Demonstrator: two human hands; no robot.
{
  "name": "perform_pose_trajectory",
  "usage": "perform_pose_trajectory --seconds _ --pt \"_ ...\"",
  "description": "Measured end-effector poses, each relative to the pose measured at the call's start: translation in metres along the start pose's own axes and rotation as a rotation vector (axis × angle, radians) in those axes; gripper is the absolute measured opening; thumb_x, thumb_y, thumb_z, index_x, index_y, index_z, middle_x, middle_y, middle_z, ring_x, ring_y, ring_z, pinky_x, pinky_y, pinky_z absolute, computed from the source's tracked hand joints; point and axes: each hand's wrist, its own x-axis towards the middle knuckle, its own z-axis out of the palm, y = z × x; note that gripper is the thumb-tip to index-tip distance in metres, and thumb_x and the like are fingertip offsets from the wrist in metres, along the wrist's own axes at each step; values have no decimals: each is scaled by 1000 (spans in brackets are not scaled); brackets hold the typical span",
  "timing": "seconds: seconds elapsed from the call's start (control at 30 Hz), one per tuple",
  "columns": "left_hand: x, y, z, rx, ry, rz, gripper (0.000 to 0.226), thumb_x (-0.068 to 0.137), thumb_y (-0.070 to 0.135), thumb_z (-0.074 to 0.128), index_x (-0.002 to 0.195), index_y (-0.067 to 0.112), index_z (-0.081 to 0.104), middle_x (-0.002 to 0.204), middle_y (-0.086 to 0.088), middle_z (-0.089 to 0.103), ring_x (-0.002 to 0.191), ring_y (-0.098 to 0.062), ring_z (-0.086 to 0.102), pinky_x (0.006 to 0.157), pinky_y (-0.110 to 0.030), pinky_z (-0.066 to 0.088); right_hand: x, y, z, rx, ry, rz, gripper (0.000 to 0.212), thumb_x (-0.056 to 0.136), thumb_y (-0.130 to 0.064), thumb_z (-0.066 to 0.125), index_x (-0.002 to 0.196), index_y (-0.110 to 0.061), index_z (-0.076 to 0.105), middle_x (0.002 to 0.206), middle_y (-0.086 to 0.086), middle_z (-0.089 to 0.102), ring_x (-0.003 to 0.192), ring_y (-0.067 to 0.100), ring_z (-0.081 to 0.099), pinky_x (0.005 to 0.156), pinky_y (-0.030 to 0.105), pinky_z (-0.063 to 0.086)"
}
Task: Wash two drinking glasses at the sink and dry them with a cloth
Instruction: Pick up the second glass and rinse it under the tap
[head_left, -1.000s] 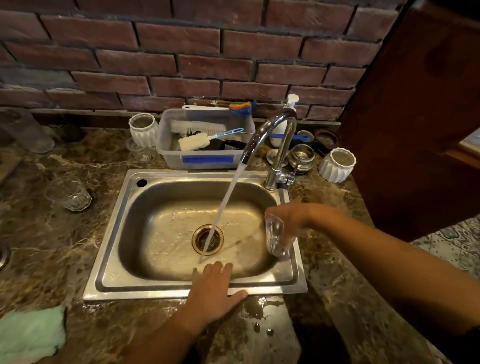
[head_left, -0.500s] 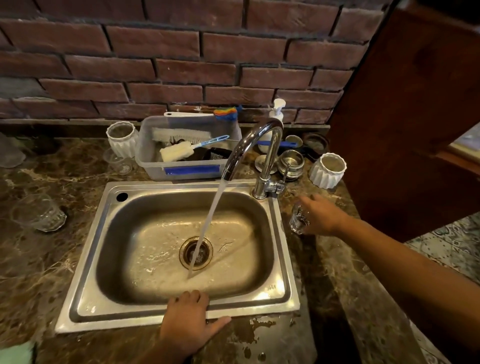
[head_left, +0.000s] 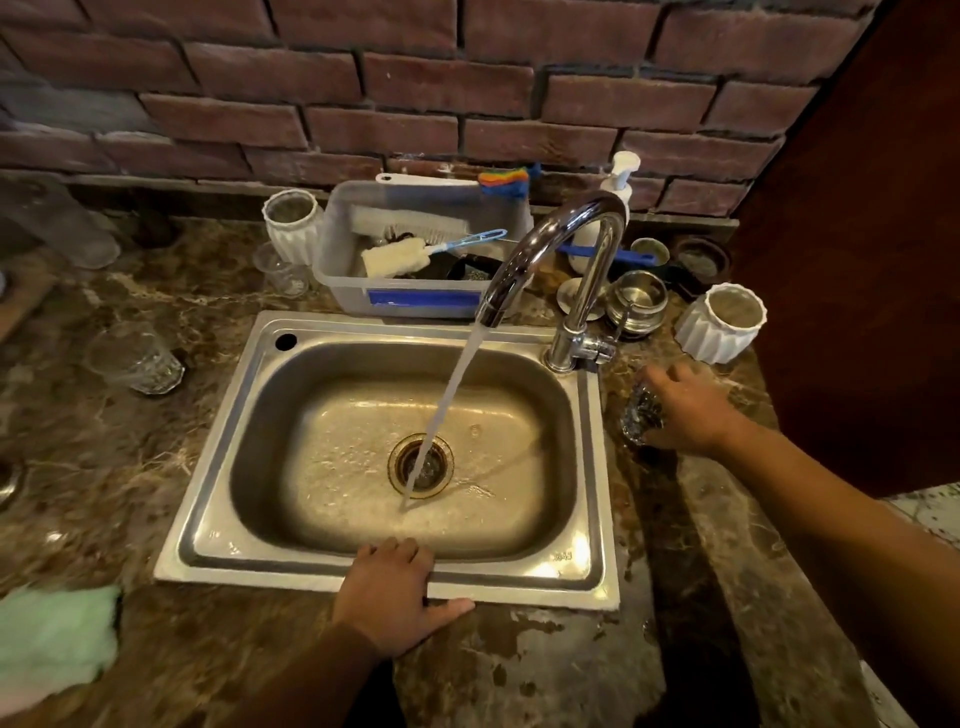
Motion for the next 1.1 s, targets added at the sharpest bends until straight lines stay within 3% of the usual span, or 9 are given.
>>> perform_pose_trajectory --seconds 0.2,0.33,0.43,0.53,0.73,0.8,0.87,0.97,1.1 --pt "-1 0 0 -41 -32 -23 89 76 95 20 122 29 58 126 4 61 118 -18 52 103 -40 39 -18 -5 1 52 65 10 102 72 -42 83 153 -25 22 145 16 38 134 35 37 108 51 43" --pt "-5 -2 0 -48 49 -7 89 78 94 22 125 28 59 125 3 62 116 -19 53 98 -39 40 -54 -43 -5 83 149 -31 91 77 -39 81 150 -19 30 149 15 37 137 33 35 110 42 42" --pt "-10 -3 -2 -54 73 35 90 80 92 21 124 24 60 123 -1 63 115 -22 55 97 -41 41 -82 -88 -3 154 74 -125 76 84 -39 75 148 -21 38 148 10 41 135 28 41 109 39 42" --pt "-15 -15 -1 -85 47 80 81 86 85 24 126 23 57 125 -5 63 115 -25 55 99 -44 41 -100 -141 3 174 -56 -214 56 90 -40 68 139 -22 50 133 6 60 116 21 59 96 36 52" --pt "-42 -117 10 -71 114 47 74 88 83 24 125 26 56 125 -4 63 121 -26 53 112 -54 26 -108 -268 6 236 -164 -465 40 93 -39 64 131 -28 57 120 -2 68 100 14 65 88 32 54" --pt "-48 -165 16 -51 206 47 79 85 86 26 122 25 61 125 -4 63 127 -26 52 116 -63 16 -97 -308 5 285 -130 -523 43 92 -40 65 133 -29 55 128 -1 65 107 15 63 93 32 53" --pt "-53 -210 20 -33 279 63 86 82 90 28 129 25 62 142 -5 57 142 -27 43 114 -71 8 -82 -344 1 341 -88 -556 52 92 -40 66 140 -28 49 140 -2 57 120 16 58 102 35 50" --pt "-58 -246 26 -70 269 23 95 79 94 29 151 34 41 168 -3 21 156 -21 11 110 -74 -7 -54 -398 -9 372 -13 -609 65 91 -41 67 148 -25 40 152 2 44 135 18 47 111 33 42" --pt "-57 -248 35 -86 298 32 91 81 92 32 150 34 42 167 -7 25 155 -24 15 110 -75 1 -8 -461 -22 316 53 -681 84 86 -44 71 154 -22 28 155 9 33 142 27 37 114 37 37"
